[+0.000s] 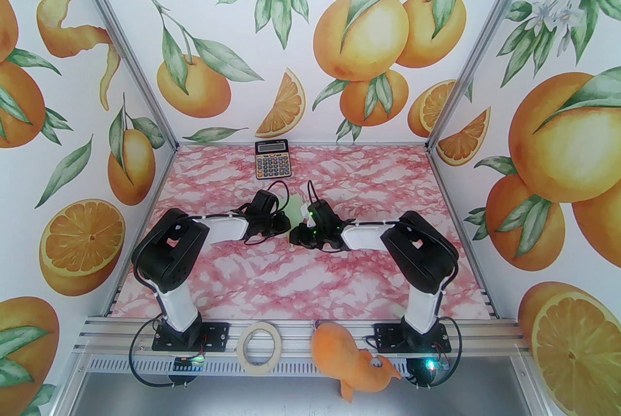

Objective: Fold a paper plane with a square sheet of paper (fold left side to right side)

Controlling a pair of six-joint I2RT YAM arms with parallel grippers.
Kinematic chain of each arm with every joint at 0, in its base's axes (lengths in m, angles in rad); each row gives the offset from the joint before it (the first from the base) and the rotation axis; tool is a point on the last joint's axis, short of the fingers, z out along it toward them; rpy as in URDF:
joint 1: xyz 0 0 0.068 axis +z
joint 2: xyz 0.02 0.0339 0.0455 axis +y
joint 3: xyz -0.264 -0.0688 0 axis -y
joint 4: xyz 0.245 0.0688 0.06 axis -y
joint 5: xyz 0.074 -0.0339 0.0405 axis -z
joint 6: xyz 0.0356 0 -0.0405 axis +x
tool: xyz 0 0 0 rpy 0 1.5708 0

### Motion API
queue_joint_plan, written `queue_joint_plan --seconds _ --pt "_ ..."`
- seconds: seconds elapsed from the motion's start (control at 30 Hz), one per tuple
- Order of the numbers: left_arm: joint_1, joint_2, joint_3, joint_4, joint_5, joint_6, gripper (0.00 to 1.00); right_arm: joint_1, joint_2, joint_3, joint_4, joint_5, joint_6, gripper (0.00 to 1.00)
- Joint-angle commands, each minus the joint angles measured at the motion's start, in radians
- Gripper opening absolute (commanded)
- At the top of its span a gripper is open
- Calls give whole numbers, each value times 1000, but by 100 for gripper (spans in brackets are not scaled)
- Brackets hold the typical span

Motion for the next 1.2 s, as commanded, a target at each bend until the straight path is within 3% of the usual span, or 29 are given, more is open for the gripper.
queue_joint_plan --seconds 0.0,0.2,0.43,0.67,1.17 --pt "-12 51 2 -96 -17 38 13 -58 -33 9 -16 30 -24 31" --pt "-12 60 8 -100 -6 59 13 -130 12 60 -5 -21 -49 36" --pt "-12 66 19 -120 -1 84 13 -147 85 145 -24 -47 -65 37" --pt "-12 83 44 -137 2 94 13 -150 61 148 -11 -48 -62 24" --pt "-12 95 53 -142 8 102 12 -174 -7 120 -32 -6 -76 24"
